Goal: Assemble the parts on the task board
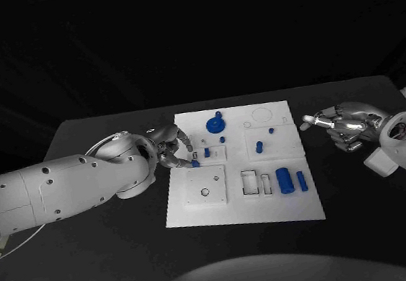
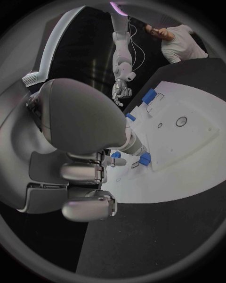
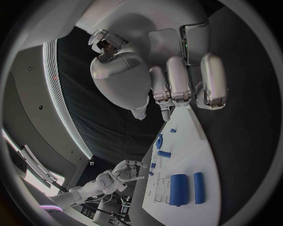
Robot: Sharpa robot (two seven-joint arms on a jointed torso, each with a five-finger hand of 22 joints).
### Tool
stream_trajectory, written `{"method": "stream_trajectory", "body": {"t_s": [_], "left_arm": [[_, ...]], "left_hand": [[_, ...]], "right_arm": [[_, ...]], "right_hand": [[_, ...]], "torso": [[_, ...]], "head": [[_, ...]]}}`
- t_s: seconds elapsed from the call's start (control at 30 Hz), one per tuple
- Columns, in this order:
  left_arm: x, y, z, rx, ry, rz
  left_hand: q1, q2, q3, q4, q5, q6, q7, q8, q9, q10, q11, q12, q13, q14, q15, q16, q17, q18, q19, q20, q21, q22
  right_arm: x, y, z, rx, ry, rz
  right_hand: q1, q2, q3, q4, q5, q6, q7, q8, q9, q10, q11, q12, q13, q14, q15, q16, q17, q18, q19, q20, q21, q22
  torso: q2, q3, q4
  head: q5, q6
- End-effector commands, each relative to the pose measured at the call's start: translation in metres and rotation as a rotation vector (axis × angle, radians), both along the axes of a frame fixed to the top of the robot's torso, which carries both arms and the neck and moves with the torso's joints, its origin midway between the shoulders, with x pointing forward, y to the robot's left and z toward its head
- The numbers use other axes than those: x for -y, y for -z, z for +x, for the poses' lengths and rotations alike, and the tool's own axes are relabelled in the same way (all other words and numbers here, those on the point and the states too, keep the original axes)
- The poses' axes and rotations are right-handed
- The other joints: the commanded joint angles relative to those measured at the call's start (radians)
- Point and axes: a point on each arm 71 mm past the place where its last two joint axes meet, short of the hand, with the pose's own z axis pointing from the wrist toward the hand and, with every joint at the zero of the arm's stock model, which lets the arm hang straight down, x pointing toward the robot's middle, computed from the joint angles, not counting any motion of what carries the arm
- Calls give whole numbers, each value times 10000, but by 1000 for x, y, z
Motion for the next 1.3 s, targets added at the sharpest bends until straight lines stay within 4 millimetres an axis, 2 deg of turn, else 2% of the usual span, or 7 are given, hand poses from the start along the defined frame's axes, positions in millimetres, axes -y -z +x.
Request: {"method": "stream_trajectory", "body": {"t_s": [0.03, 0.37, 0.47, 0.8, 1.3], "left_arm": [[5, 2, -1, -66, 755, 591], [8, 2, 2, 335, 935, 996], [9, 3, 3, 416, 916, 1016], [16, 6, 4, 744, 1067, 944], [19, 11, 3, 757, 1313, 1145]], "left_hand": [[189, 29, -96, 54, 256, 272, -31, -91, -272, 1039, -47, 2, 2630, 1050, -17, 25, 2633, 16, 426, 2, 42, 2198], [385, 175, -53, 95, 1238, 637, -84, -352, -1047, 1039, -108, 2, 2630, 1050, -68, 25, 2633, 10, 435, -46, 71, 2204], [414, 232, 10, 91, 1409, 748, -88, -365, -1171, 1039, -116, 2, 2630, 1050, -73, 25, 2633, 7, 440, -51, 83, 2208], [637, 347, 209, 27, 1684, 1117, -215, -338, -1437, 1039, -206, 2, 2630, 1050, -138, 25, 2633, 4, 449, -95, 106, 2213], [774, 244, 237, -28, 1641, 1260, -414, -364, -1621, 1039, -347, 2, 2630, 1050, -237, 25, 2633, 14, 433, -171, 74, 2203]], "right_arm": [[-1, 0, -1, -45, -166, 15], [-1, 0, -1, -30, -175, 19], [-1, 0, -1, -29, -176, 21], [-1, 0, -2, -25, -167, 24], [1, 0, -2, -12, -137, 16]], "right_hand": [[94, 23, 67, 18, 31, 89, -4, -54, -12, 1062, -114, -63, 1219, 1042, -86, 34, 2633, 64, -22, -1, -54, 2157], [92, 26, 68, 23, 30, 90, -4, -55, -13, 1062, -114, -63, 1219, 1042, -86, 34, 2633, 64, -20, -1, -53, 2158], [92, 26, 68, 23, 30, 90, -4, -55, -13, 1062, -114, -63, 1219, 1042, -86, 34, 2633, 64, -20, -1, -53, 2158], [91, 28, 68, 29, 28, 91, -5, -55, -14, 1062, -114, -63, 1219, 1042, -86, 34, 2633, 64, -20, -1, -53, 2158], [91, 28, 68, 29, 28, 91, -5, -55, -14, 1062, -114, -63, 1219, 1042, -86, 34, 2633, 64, -20, -1, -53, 2158]], "torso": [[-2, 0, -2], [-4, 2, 4], [0, 0, 7], [-2, -2, 4], [-4, -2, 4]], "head": [[3, 0], [17, 0], [-1, 0], [10, 0], [-1, 0]]}}
